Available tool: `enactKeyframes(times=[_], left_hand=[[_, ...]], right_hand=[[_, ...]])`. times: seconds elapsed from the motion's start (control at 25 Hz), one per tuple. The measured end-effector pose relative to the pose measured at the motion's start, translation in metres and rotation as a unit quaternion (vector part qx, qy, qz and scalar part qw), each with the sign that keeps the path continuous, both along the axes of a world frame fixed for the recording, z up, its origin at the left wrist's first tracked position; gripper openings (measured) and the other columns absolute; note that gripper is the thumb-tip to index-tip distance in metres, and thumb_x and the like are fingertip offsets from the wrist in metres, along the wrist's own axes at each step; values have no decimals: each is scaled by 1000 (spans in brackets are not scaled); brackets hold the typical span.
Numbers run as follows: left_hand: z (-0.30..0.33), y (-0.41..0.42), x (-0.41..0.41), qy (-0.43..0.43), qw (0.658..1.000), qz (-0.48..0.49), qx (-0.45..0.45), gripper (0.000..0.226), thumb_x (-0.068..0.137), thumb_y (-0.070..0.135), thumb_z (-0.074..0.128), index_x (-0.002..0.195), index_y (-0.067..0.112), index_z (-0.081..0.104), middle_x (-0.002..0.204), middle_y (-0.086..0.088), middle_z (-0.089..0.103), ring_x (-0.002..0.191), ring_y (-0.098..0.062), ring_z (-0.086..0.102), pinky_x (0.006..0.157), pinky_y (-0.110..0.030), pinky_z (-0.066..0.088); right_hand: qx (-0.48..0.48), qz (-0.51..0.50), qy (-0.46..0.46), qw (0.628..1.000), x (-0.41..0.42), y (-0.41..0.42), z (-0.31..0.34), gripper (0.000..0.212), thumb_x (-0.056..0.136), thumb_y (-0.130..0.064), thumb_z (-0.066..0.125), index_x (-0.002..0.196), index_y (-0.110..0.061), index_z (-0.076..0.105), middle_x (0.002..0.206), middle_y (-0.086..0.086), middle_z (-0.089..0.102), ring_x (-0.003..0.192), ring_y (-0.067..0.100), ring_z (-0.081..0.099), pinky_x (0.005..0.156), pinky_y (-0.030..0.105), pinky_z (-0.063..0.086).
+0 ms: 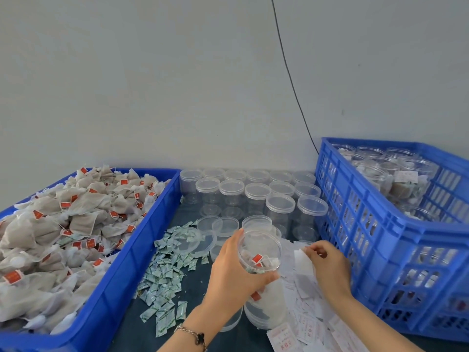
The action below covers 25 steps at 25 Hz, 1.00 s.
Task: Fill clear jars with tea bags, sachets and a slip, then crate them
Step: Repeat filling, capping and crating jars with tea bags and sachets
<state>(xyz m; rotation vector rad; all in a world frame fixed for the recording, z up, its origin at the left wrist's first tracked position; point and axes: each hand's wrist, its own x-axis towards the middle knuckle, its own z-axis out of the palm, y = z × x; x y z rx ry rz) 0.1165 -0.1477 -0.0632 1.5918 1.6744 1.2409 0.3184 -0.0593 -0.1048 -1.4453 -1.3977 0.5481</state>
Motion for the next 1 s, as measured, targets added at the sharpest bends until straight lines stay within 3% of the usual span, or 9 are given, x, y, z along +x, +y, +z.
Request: enactKeyframes(times=[0.2,0.36,0.64,0.76,0.84,0.92,1.0], left_hand=[[0,3,-1,0,1000,4,12,113,50,61,84,145,39,27,140,21,43,125,-1,41,102,-23,37],[1,3,-2,-1,1000,7,19,112,50,59,84,144,39,28,139,21,44,126,-1,42,103,-25,37],[1,3,-3,4,1000,11,28,112,51,58,85,145,38,27,140,21,43,127,-1,40,103,-24,36],[2,2,-3,5,1000,7,28,112,52,57,85,146,38,27,140,21,42,126,0,40,101,-21,35],[5,0,-3,4,1000,-2,26,112,52,56,86,146,38,27,138,22,42,117,9,42,89,-9,38],[7,0,-2,-8,1000,-15,21,111,52,50,89,145,37,29,132,22,42,102,18,49,62,1,42],[7,0,-2,-20,1000,-17,18,113,47,50,89,144,39,30,130,21,42,101,5,57,52,-3,46]], right_hand=[[-48,7,10,999,6,5,1,25,87,-4,64,80,-28,60,83,-13,64,82,7,61,69,23,47],[-80,-5,-35,996,12,6,-7,21,86,-5,61,97,-23,64,83,-16,62,84,9,61,74,28,49],[-58,7,-51,997,20,3,-7,24,89,-10,62,74,-29,59,81,-14,64,85,10,62,66,22,45],[-68,-17,-59,996,17,3,1,16,90,-12,60,78,-22,62,103,-2,62,105,20,57,83,34,46],[-33,-43,-48,997,12,0,13,10,89,-11,62,81,-16,65,118,4,53,115,21,49,92,34,41],[14,-39,23,999,3,-10,34,12,87,-11,63,81,-21,63,105,-2,58,105,18,55,80,26,41],[45,9,108,993,-7,-25,63,12,85,-14,66,82,-25,61,83,-10,66,87,7,62,67,14,44]])
